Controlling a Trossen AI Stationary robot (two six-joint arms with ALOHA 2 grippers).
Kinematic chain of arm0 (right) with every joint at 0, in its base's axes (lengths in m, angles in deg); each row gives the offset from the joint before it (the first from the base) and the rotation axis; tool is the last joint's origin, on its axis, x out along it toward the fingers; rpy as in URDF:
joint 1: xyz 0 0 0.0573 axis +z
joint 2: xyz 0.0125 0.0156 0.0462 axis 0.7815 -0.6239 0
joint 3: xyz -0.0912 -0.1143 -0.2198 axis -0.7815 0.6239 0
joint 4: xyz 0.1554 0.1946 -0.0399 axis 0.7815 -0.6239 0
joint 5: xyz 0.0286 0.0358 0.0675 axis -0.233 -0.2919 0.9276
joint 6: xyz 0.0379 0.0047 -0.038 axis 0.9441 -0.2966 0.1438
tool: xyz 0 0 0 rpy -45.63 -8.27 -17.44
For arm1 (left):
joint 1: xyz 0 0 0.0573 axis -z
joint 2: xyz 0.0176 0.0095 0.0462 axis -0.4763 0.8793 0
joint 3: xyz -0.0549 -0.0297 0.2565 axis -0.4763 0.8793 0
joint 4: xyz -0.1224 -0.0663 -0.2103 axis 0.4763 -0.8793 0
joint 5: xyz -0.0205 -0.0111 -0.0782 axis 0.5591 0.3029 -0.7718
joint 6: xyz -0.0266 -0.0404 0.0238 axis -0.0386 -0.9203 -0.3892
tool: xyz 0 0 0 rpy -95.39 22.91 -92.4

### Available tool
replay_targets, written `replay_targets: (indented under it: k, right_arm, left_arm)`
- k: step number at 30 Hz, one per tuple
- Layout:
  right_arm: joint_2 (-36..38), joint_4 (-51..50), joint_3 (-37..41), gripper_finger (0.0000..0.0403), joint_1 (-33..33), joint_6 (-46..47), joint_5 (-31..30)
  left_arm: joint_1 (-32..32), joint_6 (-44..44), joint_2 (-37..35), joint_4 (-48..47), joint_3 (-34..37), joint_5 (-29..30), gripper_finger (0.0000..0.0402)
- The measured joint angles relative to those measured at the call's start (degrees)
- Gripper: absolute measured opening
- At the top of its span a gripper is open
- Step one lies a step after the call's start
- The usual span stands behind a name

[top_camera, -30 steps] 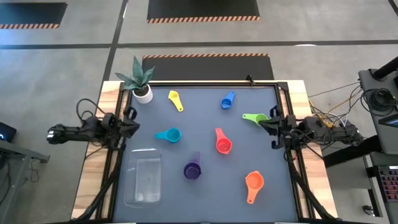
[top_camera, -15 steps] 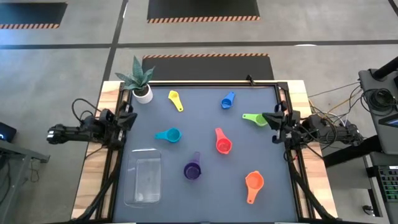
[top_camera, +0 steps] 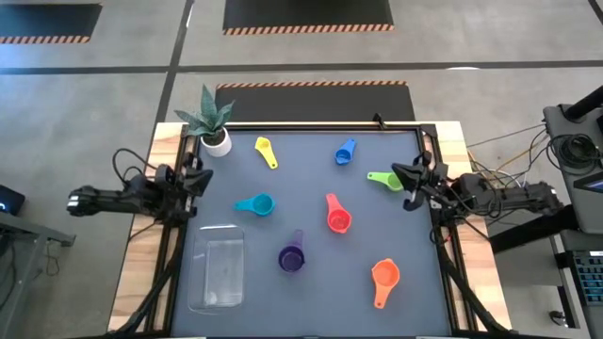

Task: Nest measuring cups in basket
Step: Stack the orange measuring cup on top of the violet measuring cup

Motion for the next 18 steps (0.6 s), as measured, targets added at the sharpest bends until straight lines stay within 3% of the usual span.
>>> replay_targets:
  k: [10, 14, 18]
  right_arm:
    - [-8.6, 0.4, -5.2, 0.0009, 0.0, 3.4, 0.0]
    - [-10.6, -10.5, -10.3, 0.0009, 0.0, 8.5, 0.7]
    - [-13.3, -23.9, -16.2, 0.0009, 0.0, 16.7, 6.5]
  left_arm:
    - [0.0, 3.6, 9.0, -9.0, -8.7, -0.2, 0.0]
    - [0.0, 4.5, 11.4, -12.1, -11.0, -0.2, 0.0]
    - [0.0, 4.5, 12.8, -13.6, -12.0, -0.2, 0.0]
